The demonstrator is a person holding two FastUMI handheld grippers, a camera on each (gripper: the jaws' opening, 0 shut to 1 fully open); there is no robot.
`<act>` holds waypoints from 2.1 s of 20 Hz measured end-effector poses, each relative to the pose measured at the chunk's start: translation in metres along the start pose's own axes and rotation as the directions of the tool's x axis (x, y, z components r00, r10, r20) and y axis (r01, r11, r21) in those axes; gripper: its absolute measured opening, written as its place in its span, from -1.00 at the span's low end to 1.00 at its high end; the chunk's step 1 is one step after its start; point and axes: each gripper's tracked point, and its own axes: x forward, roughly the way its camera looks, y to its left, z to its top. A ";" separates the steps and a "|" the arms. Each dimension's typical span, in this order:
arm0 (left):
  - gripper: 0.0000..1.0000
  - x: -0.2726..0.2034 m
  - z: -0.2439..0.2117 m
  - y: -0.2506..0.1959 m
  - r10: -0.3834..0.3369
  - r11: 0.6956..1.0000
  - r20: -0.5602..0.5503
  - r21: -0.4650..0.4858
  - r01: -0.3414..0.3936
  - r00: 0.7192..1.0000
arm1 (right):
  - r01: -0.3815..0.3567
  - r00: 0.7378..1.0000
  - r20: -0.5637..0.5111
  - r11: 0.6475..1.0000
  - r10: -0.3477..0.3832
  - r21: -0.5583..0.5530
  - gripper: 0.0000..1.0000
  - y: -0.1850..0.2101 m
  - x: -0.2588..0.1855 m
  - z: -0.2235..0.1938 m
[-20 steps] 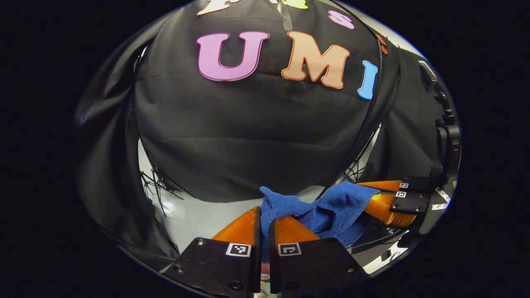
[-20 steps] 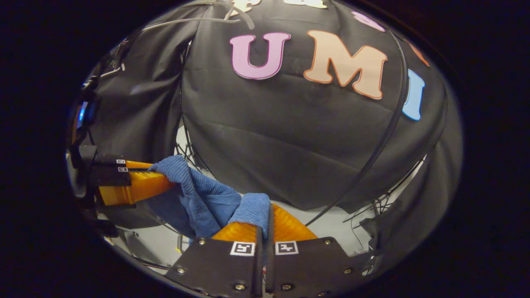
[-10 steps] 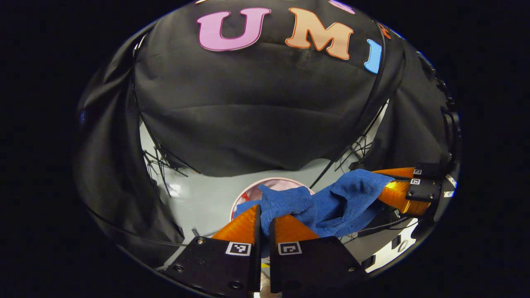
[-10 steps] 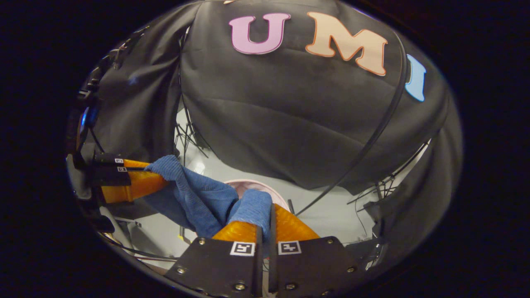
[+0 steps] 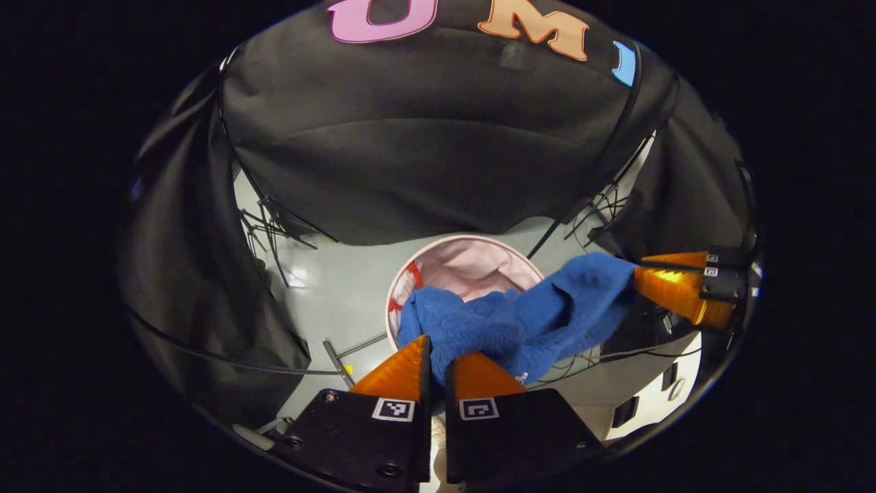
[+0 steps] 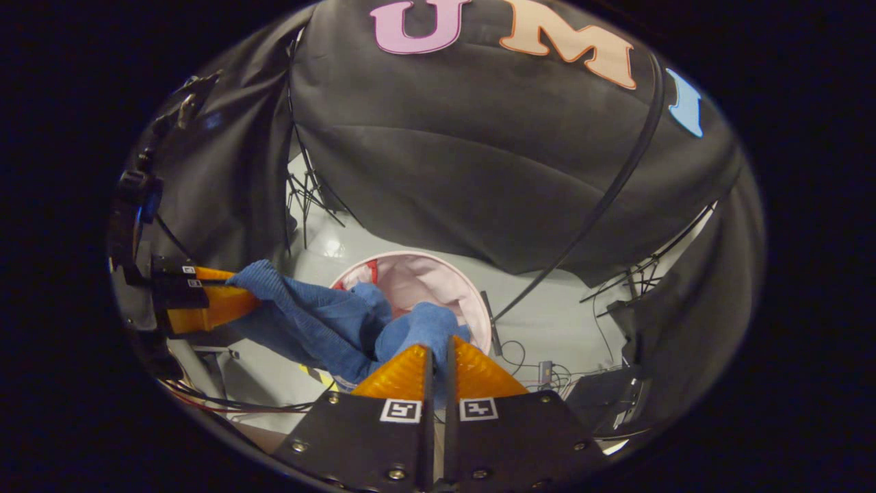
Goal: Grasp the clothes on the hanger with both hands and then place them into the laundry hamper below.
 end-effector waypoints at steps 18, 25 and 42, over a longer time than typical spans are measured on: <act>-0.24 -0.009 0.003 -0.009 -0.015 1.000 -0.004 -0.009 0.015 1.000 | -0.006 0.999 0.053 1.000 0.005 0.017 -0.87 0.001 -0.015 0.017; -0.25 -0.059 0.087 -0.026 -0.058 0.998 0.226 0.028 0.053 0.973 | 0.006 0.973 0.232 0.999 -0.017 0.048 -0.87 -0.006 -0.058 0.078; -0.27 -0.283 0.276 -0.087 -0.186 0.982 0.750 0.127 0.138 0.635 | 0.023 0.687 0.718 0.991 -0.112 0.132 -0.89 -0.041 -0.267 0.254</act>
